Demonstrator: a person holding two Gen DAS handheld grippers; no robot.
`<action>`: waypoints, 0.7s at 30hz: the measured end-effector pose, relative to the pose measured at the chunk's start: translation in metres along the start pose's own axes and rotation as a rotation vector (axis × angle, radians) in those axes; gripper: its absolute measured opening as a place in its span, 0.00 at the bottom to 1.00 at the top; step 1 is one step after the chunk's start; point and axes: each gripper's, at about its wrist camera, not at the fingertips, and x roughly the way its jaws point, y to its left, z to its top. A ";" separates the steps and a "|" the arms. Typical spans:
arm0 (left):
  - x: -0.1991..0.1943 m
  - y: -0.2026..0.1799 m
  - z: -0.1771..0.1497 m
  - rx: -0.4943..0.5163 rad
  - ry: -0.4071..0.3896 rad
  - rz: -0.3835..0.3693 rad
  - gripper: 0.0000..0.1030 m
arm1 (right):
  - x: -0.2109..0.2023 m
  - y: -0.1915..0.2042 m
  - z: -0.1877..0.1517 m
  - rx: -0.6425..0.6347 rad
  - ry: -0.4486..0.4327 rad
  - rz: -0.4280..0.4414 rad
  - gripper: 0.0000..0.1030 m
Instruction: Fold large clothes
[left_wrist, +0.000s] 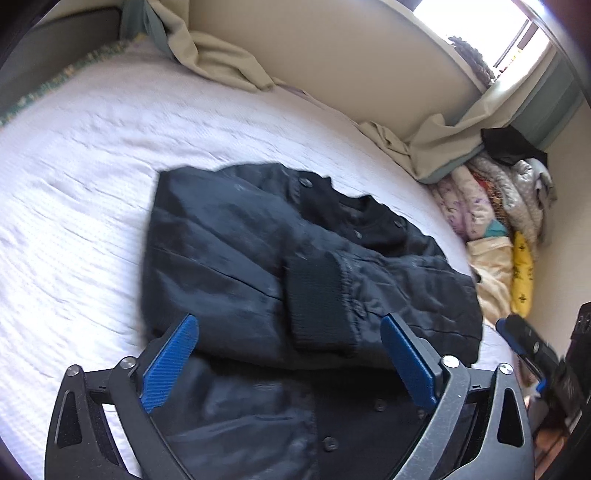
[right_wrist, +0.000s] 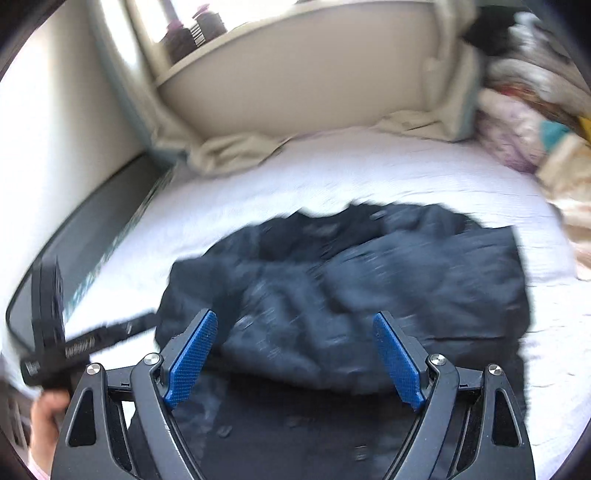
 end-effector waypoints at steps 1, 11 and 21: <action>0.007 -0.001 0.000 -0.003 0.020 -0.012 0.90 | -0.004 -0.008 0.002 0.020 -0.009 -0.014 0.83; 0.074 0.000 -0.011 -0.118 0.168 -0.143 0.44 | -0.014 -0.066 0.006 0.151 -0.006 -0.072 0.83; 0.016 0.008 0.003 -0.139 0.013 -0.133 0.09 | -0.036 -0.107 0.015 0.256 -0.055 -0.151 0.83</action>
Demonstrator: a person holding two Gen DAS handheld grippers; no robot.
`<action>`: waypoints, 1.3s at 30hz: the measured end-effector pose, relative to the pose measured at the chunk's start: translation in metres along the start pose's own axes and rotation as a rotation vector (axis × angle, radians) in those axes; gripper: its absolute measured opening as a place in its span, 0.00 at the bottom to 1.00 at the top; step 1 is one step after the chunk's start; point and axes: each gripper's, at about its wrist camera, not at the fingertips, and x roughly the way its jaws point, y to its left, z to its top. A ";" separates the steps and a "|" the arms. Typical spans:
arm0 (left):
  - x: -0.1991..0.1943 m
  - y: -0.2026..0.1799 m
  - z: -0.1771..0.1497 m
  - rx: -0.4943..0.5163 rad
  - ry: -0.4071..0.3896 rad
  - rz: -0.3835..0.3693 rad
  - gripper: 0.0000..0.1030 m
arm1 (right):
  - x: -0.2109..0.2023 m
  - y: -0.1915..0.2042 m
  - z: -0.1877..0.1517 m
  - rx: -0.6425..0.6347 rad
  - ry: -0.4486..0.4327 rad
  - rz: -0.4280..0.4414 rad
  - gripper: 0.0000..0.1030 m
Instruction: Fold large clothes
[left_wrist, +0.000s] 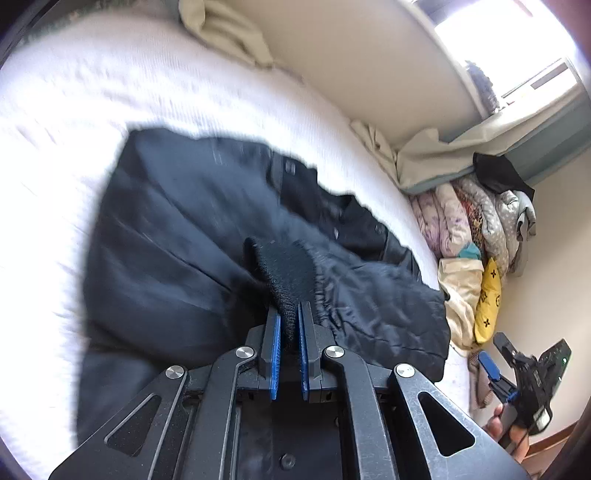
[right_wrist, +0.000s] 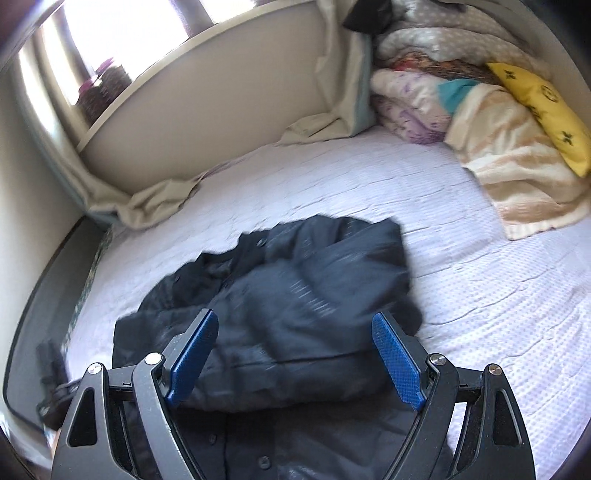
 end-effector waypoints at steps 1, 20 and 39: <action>-0.010 -0.001 0.000 0.011 -0.014 0.011 0.09 | -0.002 -0.005 0.003 0.014 -0.008 -0.007 0.83; -0.023 -0.003 -0.009 0.143 -0.150 0.351 0.36 | 0.023 -0.017 0.014 -0.050 0.034 -0.106 0.31; 0.066 -0.016 -0.042 0.363 0.021 0.309 0.50 | 0.130 -0.009 -0.040 -0.237 0.251 -0.176 0.24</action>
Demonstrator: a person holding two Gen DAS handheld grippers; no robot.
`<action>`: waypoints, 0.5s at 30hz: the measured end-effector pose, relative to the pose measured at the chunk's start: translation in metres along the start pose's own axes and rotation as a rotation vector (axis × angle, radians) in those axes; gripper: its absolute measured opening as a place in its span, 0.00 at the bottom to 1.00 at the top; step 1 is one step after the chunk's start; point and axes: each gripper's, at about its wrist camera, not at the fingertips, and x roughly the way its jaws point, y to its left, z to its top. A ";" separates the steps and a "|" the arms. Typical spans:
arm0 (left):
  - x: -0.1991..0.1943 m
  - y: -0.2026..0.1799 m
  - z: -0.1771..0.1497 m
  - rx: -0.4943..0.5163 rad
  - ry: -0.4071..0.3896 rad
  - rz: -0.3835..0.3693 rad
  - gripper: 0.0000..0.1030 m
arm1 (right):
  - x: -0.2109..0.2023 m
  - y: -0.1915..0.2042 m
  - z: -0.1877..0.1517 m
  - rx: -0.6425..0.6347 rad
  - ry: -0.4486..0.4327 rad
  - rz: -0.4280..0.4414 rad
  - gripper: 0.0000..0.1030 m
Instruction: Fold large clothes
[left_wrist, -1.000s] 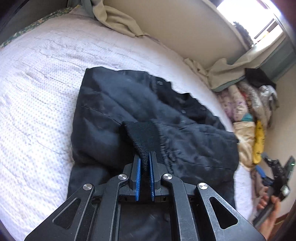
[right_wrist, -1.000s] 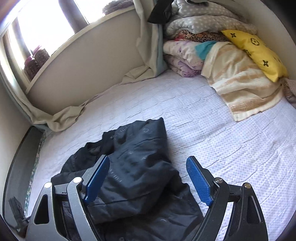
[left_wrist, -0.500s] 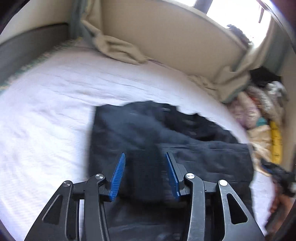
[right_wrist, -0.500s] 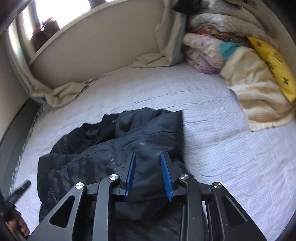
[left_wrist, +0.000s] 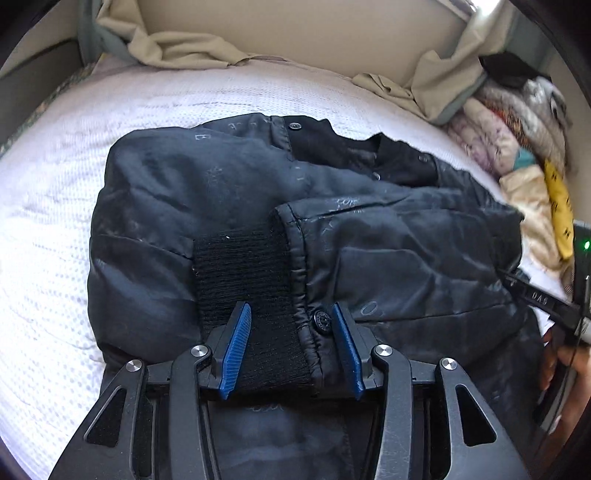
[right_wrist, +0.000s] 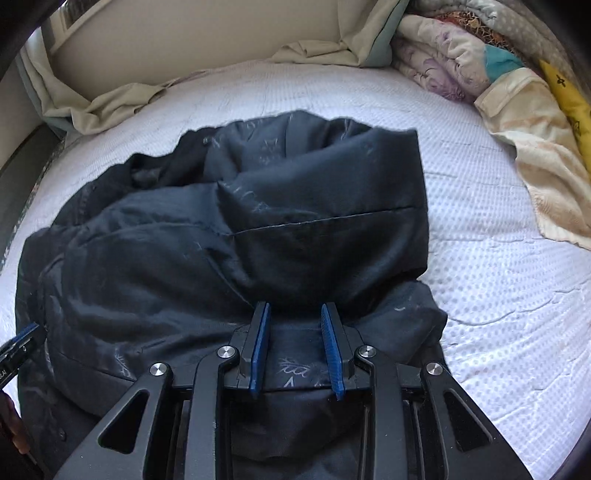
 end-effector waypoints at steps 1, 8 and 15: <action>0.002 -0.003 -0.003 0.016 -0.008 0.016 0.50 | 0.002 0.001 -0.001 -0.009 -0.004 -0.008 0.24; 0.009 -0.006 -0.012 0.051 -0.039 0.056 0.51 | 0.017 0.006 -0.013 -0.036 -0.062 -0.063 0.21; 0.009 -0.014 -0.013 0.082 -0.054 0.081 0.51 | 0.015 0.002 -0.011 -0.007 -0.069 -0.052 0.21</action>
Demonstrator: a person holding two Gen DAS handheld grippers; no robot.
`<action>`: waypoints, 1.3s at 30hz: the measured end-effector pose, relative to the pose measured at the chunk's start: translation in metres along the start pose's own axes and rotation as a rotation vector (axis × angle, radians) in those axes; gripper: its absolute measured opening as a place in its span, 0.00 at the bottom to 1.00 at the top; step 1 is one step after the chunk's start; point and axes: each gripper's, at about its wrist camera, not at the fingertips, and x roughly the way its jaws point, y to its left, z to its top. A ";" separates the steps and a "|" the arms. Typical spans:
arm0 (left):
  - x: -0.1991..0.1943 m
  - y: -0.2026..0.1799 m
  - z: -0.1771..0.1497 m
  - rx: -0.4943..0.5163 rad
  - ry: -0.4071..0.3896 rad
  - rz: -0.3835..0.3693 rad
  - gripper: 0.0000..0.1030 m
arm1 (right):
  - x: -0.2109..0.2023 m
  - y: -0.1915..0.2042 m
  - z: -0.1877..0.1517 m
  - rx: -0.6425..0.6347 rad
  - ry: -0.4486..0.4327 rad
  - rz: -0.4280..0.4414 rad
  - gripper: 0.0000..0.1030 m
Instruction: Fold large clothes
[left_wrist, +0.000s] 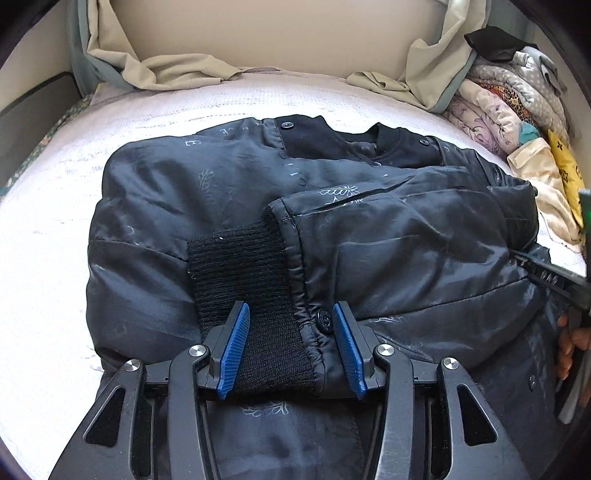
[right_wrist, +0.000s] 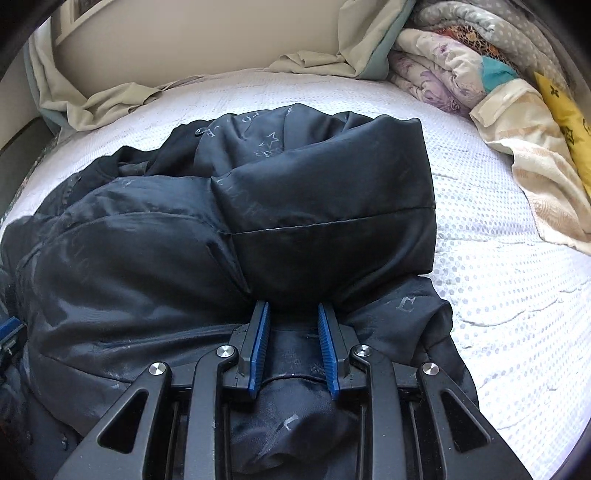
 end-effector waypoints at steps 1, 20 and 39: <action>0.000 -0.001 0.000 0.005 -0.001 0.004 0.51 | -0.003 -0.001 0.003 0.015 0.009 0.008 0.21; -0.001 -0.009 0.000 0.034 -0.006 0.050 0.52 | -0.030 0.044 -0.020 -0.140 -0.023 0.049 0.46; -0.033 -0.003 0.009 0.022 0.011 0.114 0.91 | -0.019 0.042 -0.019 -0.079 -0.031 0.034 0.49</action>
